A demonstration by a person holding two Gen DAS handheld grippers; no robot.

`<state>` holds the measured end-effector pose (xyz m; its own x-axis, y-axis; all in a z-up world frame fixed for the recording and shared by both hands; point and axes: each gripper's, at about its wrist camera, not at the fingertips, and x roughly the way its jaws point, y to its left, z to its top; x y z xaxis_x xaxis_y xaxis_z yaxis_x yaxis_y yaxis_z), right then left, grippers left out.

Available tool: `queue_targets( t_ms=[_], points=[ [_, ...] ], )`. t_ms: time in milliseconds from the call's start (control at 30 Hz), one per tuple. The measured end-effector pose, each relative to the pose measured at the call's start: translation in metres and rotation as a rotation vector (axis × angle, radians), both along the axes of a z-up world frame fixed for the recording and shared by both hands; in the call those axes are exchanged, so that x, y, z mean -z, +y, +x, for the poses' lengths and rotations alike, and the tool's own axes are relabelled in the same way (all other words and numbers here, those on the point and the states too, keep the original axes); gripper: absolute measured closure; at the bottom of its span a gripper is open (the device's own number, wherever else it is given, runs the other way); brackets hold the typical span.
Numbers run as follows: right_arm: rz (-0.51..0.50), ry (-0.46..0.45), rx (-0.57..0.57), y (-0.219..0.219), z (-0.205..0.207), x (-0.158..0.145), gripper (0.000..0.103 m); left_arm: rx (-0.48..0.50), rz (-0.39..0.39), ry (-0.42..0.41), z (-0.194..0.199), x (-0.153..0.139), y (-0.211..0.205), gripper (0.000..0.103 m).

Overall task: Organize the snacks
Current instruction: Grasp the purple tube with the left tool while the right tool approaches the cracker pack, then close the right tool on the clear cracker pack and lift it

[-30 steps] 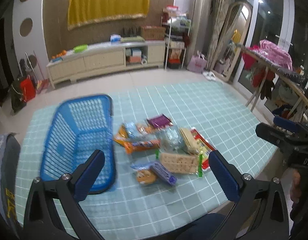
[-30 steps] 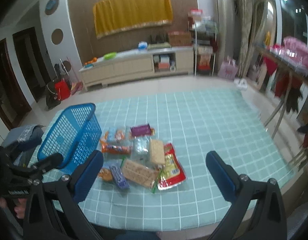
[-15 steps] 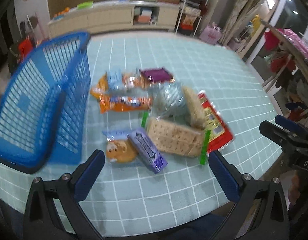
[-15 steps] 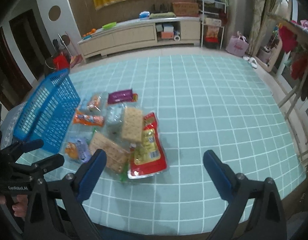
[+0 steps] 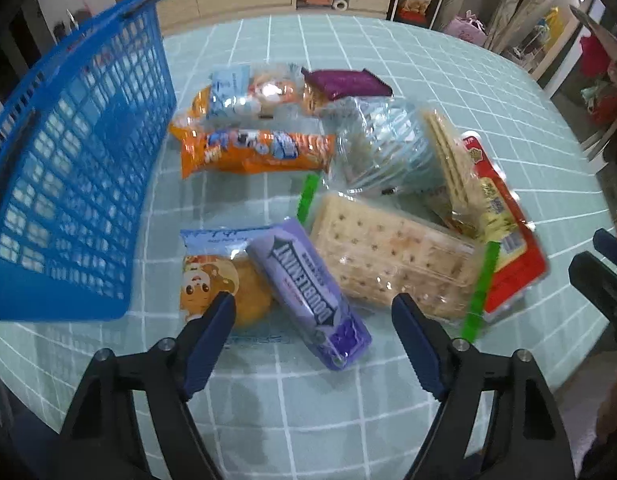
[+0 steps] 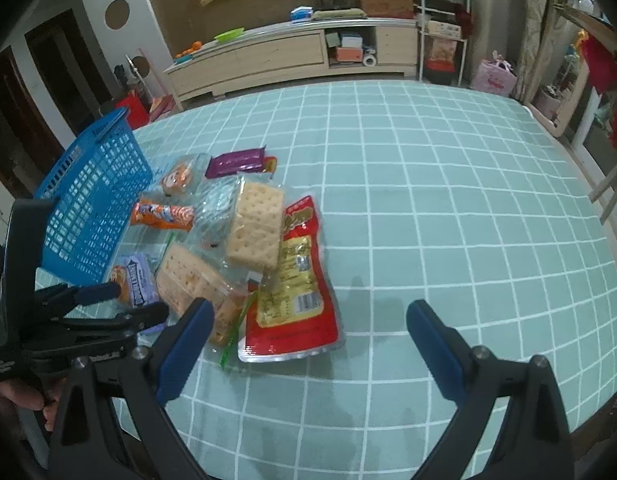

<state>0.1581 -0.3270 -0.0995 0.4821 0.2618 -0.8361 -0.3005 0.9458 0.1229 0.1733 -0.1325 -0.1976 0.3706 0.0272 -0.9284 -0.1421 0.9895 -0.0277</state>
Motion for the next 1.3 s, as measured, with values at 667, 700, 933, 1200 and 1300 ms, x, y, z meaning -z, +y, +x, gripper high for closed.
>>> queue_targets(
  t_ms=[667,700,933,1200,1300],
  points=[
    [0.062,0.076,-0.017,0.018,0.011,0.016,0.004,0.026,-0.051,-0.05,0.013,-0.014,0.003,0.074],
    [0.071,0.084,-0.016,0.02,0.014,0.016,0.004,0.026,-0.057,-0.057,0.011,-0.017,0.006,0.074],
    [0.138,0.127,0.005,0.038,0.039,0.019,0.006,0.033,-0.091,-0.118,0.014,-0.04,0.013,0.074],
    [0.138,0.199,0.033,0.052,0.075,0.033,0.006,0.058,-0.07,-0.15,0.033,-0.048,0.018,0.074],
    [0.152,0.232,0.018,0.054,0.084,0.04,0.006,0.081,-0.041,-0.171,0.041,-0.05,0.016,0.074]
  ],
)
